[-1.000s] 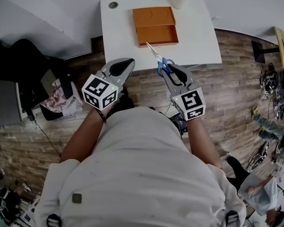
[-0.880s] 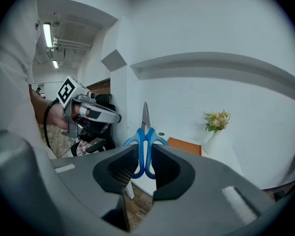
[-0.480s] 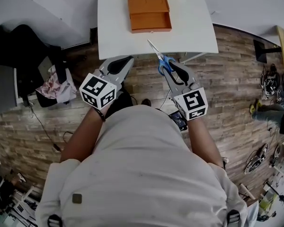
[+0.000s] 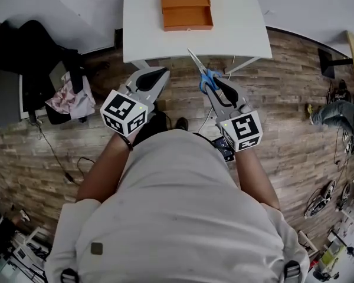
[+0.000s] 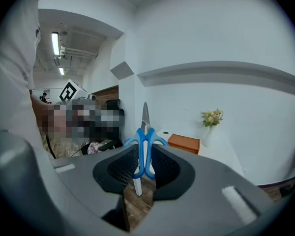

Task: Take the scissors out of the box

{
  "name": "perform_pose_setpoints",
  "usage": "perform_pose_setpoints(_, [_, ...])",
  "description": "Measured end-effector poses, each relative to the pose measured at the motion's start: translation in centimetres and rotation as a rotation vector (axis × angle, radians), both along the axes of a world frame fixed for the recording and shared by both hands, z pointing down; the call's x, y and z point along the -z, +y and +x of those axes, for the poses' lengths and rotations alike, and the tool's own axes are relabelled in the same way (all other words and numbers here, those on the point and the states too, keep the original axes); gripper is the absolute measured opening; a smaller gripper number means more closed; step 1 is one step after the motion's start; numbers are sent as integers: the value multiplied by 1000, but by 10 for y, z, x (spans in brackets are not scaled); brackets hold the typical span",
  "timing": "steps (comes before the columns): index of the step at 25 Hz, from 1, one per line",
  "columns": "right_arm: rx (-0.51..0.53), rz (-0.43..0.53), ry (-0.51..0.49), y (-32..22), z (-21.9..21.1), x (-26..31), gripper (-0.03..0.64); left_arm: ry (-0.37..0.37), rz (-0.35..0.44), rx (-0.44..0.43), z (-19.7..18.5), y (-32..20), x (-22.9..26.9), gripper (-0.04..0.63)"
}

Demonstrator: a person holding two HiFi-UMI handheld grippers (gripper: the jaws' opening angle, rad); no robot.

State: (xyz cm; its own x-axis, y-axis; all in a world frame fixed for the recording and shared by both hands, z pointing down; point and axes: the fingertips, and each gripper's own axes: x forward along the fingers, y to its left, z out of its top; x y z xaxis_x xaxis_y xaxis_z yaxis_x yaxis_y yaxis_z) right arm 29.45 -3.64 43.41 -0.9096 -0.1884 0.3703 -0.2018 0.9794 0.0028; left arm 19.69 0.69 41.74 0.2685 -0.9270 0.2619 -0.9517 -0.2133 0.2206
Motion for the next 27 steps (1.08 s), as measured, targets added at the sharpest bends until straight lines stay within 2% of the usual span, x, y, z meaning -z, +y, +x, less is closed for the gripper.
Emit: perform_pose_setpoints(27, [10, 18, -51, 25, 5, 17, 98, -15, 22, 13, 12, 25, 10, 5])
